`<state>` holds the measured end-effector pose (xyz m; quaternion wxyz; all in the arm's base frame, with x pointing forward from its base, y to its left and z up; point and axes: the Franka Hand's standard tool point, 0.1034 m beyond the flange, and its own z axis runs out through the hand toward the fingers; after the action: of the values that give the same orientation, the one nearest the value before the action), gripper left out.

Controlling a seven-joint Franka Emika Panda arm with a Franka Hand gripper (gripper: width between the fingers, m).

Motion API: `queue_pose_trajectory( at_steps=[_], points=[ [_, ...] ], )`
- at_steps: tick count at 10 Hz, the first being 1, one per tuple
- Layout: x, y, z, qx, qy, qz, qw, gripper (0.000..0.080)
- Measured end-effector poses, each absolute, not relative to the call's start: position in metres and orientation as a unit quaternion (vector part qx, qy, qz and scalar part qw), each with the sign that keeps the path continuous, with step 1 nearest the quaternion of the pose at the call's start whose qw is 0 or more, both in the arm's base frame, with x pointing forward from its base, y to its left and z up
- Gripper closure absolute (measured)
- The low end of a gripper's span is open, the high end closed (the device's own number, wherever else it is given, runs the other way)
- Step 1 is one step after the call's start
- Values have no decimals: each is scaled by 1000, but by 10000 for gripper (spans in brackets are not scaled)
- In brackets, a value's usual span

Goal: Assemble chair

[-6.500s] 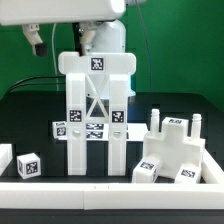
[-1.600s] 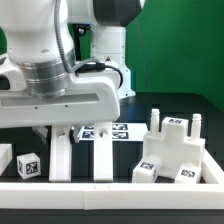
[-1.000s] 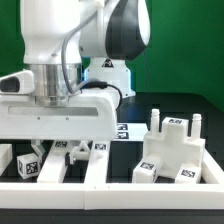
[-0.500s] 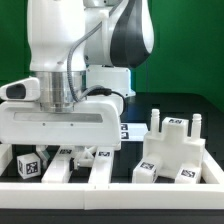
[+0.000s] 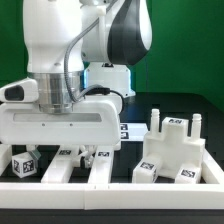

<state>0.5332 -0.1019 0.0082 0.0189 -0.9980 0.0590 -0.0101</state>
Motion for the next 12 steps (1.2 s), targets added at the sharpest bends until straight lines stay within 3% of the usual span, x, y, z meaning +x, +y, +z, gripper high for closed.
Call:
queue_pose_trajectory(
  at_steps=[5,6,7,8,9,10,12],
  points=[
    [531,-102,6,-998,59,-6,20,151],
    [531,-102,6,-998,59,-6,20,243],
    [531,-102,6,-998,59,-6,20,243],
    [531,-102,6,-998,59,-6,20,426],
    [531,-102,6,-998,58,-6,20,519],
    [532,-103,8,-998,57,-8,18,519],
    [531,-106,39,-998,61,-17,22,518]
  ],
)
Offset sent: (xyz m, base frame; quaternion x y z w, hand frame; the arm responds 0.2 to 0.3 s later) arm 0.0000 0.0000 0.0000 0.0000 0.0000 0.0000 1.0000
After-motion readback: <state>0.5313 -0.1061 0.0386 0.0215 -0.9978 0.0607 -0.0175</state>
